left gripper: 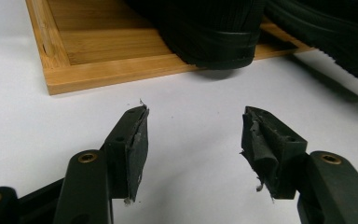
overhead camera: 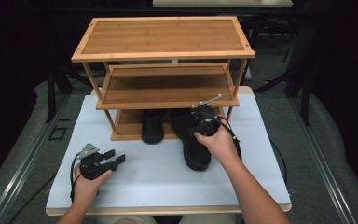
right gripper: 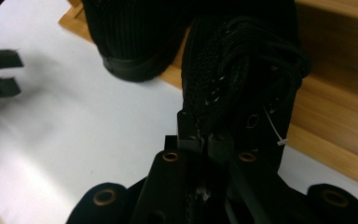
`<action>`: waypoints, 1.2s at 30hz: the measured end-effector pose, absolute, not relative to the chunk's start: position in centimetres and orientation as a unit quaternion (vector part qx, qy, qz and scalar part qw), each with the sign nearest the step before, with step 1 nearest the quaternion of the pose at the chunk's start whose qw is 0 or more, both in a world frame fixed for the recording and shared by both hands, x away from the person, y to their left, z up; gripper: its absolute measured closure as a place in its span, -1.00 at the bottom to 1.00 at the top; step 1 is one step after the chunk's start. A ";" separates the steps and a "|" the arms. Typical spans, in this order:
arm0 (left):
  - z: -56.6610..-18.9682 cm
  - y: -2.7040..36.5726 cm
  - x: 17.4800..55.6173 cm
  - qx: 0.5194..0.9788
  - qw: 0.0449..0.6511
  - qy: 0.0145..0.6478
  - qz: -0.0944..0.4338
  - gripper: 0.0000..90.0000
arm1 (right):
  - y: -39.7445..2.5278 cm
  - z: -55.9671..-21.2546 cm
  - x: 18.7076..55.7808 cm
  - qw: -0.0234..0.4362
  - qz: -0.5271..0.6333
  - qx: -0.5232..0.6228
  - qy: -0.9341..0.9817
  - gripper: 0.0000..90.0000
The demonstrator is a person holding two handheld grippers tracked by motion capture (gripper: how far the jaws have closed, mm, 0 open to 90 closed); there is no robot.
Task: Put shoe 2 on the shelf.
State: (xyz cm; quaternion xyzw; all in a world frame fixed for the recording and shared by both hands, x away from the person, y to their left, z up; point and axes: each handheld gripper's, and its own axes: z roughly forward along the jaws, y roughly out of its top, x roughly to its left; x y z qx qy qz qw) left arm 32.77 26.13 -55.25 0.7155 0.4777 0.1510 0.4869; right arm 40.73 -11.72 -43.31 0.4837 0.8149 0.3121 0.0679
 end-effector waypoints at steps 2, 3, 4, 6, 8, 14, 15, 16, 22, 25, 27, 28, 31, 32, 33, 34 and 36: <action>-55.2 26.1 32.8 0.716 0.487 0.477 0.151 -0.08 | -10.9 -43.8 41.3 0.075 0.309 0.497 0.807 0.94; -55.2 26.2 32.8 0.716 0.488 0.476 0.150 -0.08 | -10.4 -44.3 41.7 0.062 0.316 0.501 0.803 0.94; -55.2 26.2 32.8 0.716 0.488 0.476 0.150 -0.08 | -10.4 -44.3 41.7 0.062 0.316 0.501 0.803 0.94; -55.2 26.2 32.8 0.716 0.486 0.478 0.152 -0.08 | -9.5 -44.8 42.0 0.059 0.316 0.504 0.801 0.93; -55.2 26.2 32.8 0.714 0.488 0.478 0.153 -0.08 | -9.3 -44.9 42.0 0.056 0.317 0.504 0.802 0.92; -55.3 26.2 32.8 0.717 0.485 0.478 0.150 -0.08 | -8.6 -45.0 41.4 0.074 0.327 0.480 0.810 0.55; -55.3 26.2 32.8 0.717 0.486 0.477 0.149 -0.08 | -8.7 -44.7 41.1 0.077 0.333 0.479 0.809 0.48; -55.3 26.2 32.8 0.717 0.486 0.477 0.149 -0.08 | -8.7 -44.7 41.1 0.077 0.333 0.479 0.809 0.48; -55.3 26.1 32.7 0.716 0.485 0.479 0.152 -0.08 | -11.1 -42.8 37.9 0.106 0.400 0.447 0.793 0.19; -55.3 26.0 32.8 0.716 0.485 0.478 0.153 -0.08 | -12.3 -42.8 36.0 0.130 0.425 0.424 0.789 0.11; -55.3 26.0 32.7 0.719 0.483 0.474 0.154 -0.08 | -13.2 -43.1 34.8 0.153 0.441 0.416 0.781 0.08; -55.3 25.9 32.7 0.717 0.486 0.474 0.157 -0.08 | -13.6 -43.4 34.3 0.158 0.450 0.413 0.776 0.07; -55.3 25.9 32.7 0.718 0.484 0.474 0.157 -0.08 | -15.0 -44.8 32.4 0.165 0.481 0.406 0.759 0.04; -55.3 25.9 32.7 0.718 0.484 0.474 0.157 -0.08 | -15.0 -44.8 32.4 0.165 0.481 0.406 0.759 0.04; -55.4 25.9 32.7 0.718 0.485 0.474 0.157 -0.08 | -15.5 -46.1 31.3 0.169 0.486 0.404 0.756 0.03; -55.4 25.8 32.7 0.718 0.485 0.474 0.157 -0.08 | -15.5 -46.1 31.3 0.169 0.486 0.404 0.756 0.03; -55.4 25.8 32.7 0.719 0.485 0.474 0.155 -0.08 | -15.9 -48.4 30.2 0.166 0.488 0.400 0.758 0.01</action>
